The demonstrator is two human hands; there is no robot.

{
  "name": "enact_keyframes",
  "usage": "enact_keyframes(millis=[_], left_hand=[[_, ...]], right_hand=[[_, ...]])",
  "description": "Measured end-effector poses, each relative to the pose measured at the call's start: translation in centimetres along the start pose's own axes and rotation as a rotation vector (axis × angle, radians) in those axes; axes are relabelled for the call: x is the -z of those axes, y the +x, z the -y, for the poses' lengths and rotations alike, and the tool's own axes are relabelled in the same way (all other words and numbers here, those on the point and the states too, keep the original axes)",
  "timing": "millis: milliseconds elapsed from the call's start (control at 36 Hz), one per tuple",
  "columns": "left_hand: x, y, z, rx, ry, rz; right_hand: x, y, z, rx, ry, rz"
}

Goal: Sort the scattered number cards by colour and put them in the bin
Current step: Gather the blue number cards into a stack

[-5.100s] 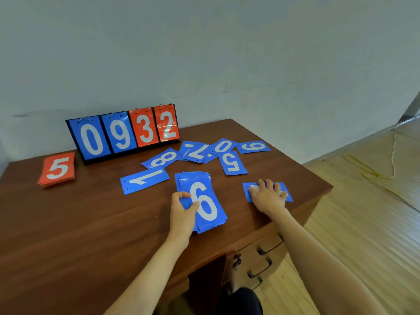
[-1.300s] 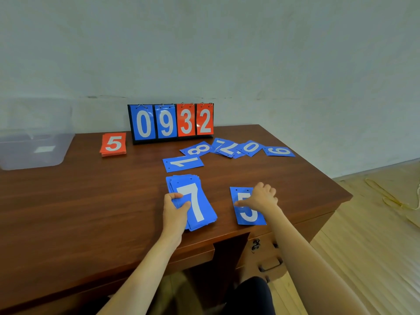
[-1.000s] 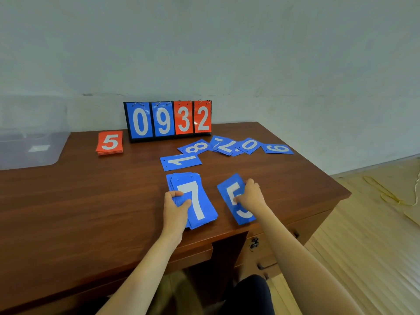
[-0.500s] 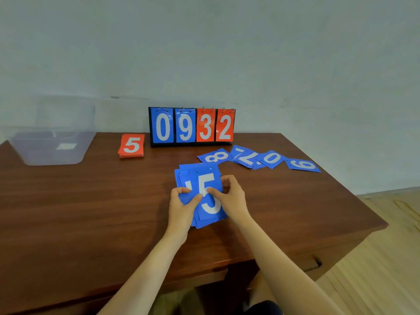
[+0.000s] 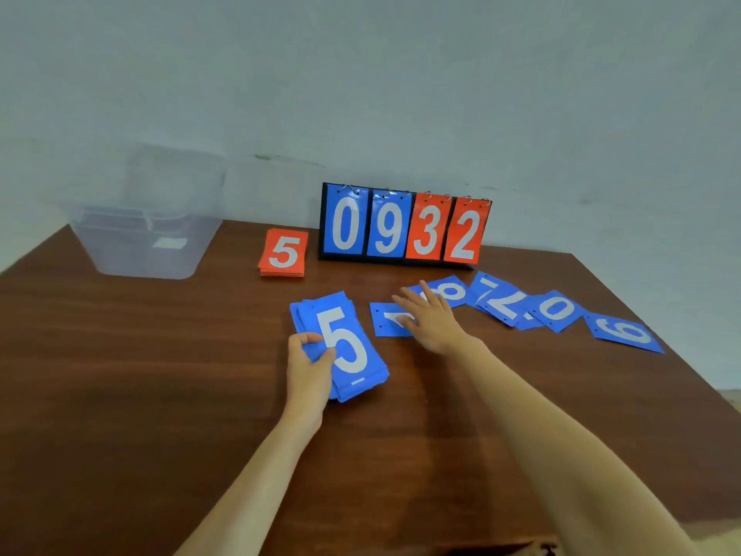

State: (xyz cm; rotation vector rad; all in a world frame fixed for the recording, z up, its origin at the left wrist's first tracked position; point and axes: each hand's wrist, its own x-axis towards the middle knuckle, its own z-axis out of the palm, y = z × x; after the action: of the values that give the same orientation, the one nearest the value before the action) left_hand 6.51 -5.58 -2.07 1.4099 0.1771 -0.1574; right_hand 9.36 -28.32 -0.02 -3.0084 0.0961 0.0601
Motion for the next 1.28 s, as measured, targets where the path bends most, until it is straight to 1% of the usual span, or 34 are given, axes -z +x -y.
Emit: enact_keyframes(millis=[56, 194, 361, 472, 556, 667, 778, 889, 1000, 1083, 1139, 1194, 1278], left_hand=[[0.0, 0.2, 0.0, 0.011, -0.001, 0.003], [-0.1, -0.2, -0.2, 0.017, 0.008, 0.020], [-0.4, -2.3, -0.3, 0.024, -0.003, 0.037], [-0.8, -4.5, -0.3, 0.017, -0.005, 0.079], [-1.2, -6.3, -0.1, 0.007, 0.012, 0.115], [-2.0, -8.5, 0.1, 0.024, 0.002, 0.161], [-3.0, -10.7, 0.4, 0.028, 0.007, 0.212], [-3.9, -12.4, 0.6, 0.040, 0.017, 0.245], [-4.0, -13.4, 0.8, 0.028, 0.037, 0.267], [-4.0, -13.8, 0.8, 0.026, 0.055, 0.262], [-3.9, -13.8, 0.8, 0.024, 0.068, 0.259], [-3.8, -13.8, 0.7, 0.022, 0.080, 0.258], [-3.7, -13.6, 0.6, 0.024, 0.106, 0.253]], right_hand=[[-0.8, -0.2, -0.1, 0.009, -0.046, 0.063], [-1.3, -2.1, -0.2, -0.021, 0.065, 0.063], [-2.2, -7.8, -0.2, -0.009, 0.225, 0.102], [-1.4, -12.2, -0.6, -0.057, 0.247, 0.086], [-0.7, -14.9, -1.0, -0.148, 0.215, 0.058], [0.3, -17.7, -2.0, -0.298, 0.141, 0.129], [1.3, -20.3, -2.7, -0.436, 0.211, 0.169], [1.3, -21.7, -3.0, -0.597, 0.251, 0.123], [1.2, -22.4, -3.1, -0.763, 0.276, 0.113], [0.8, -22.3, -3.2, -0.779, 0.351, 0.073], [0.7, -22.4, -3.2, -0.756, 0.460, -0.011], [0.9, -22.8, -3.1, -0.742, 0.588, -0.173], [1.8, -23.1, -3.0, -0.742, 0.846, -0.454]])
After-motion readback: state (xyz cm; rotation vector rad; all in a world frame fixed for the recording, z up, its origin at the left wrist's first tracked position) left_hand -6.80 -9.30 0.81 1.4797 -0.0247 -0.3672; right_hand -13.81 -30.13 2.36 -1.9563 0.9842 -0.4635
